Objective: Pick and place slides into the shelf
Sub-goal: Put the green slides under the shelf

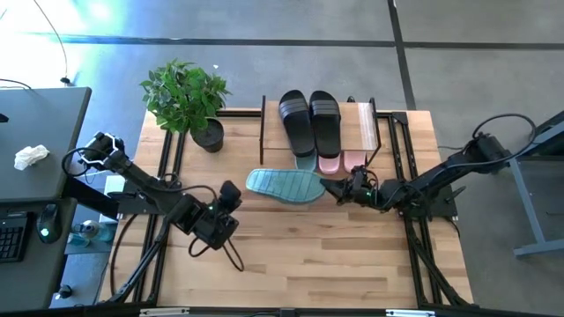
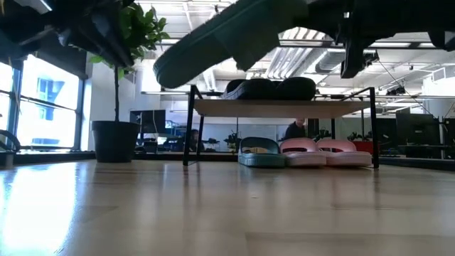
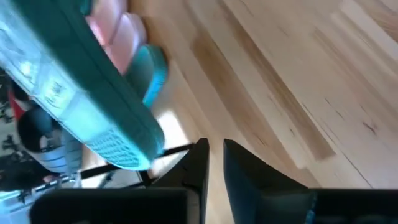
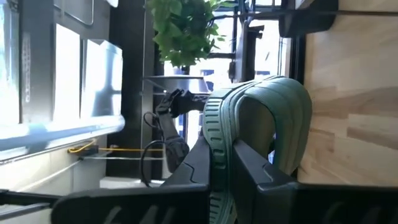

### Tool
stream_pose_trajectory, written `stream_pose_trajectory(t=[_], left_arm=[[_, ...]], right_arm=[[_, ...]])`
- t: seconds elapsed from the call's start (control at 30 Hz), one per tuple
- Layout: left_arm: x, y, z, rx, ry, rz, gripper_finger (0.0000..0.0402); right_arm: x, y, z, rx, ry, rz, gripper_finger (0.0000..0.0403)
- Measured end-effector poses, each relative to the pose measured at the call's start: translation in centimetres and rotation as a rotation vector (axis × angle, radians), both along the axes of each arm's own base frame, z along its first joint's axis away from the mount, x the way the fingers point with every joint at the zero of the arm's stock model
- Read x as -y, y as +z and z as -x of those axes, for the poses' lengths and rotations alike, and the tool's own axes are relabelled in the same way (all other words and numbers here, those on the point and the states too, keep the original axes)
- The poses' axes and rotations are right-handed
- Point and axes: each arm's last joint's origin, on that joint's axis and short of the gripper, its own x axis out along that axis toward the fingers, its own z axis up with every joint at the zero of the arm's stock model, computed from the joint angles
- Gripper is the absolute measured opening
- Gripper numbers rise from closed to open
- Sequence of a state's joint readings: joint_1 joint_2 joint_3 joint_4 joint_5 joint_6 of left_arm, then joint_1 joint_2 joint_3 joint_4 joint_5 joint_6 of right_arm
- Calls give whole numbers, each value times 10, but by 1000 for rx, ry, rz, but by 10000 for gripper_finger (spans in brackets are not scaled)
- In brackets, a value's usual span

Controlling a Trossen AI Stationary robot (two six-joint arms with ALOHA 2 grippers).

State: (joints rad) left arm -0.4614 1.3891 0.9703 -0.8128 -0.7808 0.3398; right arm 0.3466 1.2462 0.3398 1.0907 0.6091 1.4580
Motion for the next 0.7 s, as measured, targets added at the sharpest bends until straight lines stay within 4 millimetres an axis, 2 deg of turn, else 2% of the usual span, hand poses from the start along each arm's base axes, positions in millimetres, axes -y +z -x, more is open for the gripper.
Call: stream_pose_trajectory(t=[0.13, 0.27, 0.47, 0.57, 0.7], left_arm=[[-2, -2, 4, -23, 43, 28, 69], [-2, -3, 5, 21, 122, 102, 120], [-7, -1, 2, -21, 181, 343, 195], [-14, 4, 0, -44, 155, 436, 211], [-23, 18, 6, -44, 99, 557, 211]], right_arm=[[-1, 2, 0, -16, 20, 4, 5], [-3, 0, 1, -45, 41, 14, 5], [-10, -2, 0, -82, 221, 231, 5], [-13, -3, 1, -94, 289, 329, 5], [-16, -10, 1, -148, 372, 455, 5]])
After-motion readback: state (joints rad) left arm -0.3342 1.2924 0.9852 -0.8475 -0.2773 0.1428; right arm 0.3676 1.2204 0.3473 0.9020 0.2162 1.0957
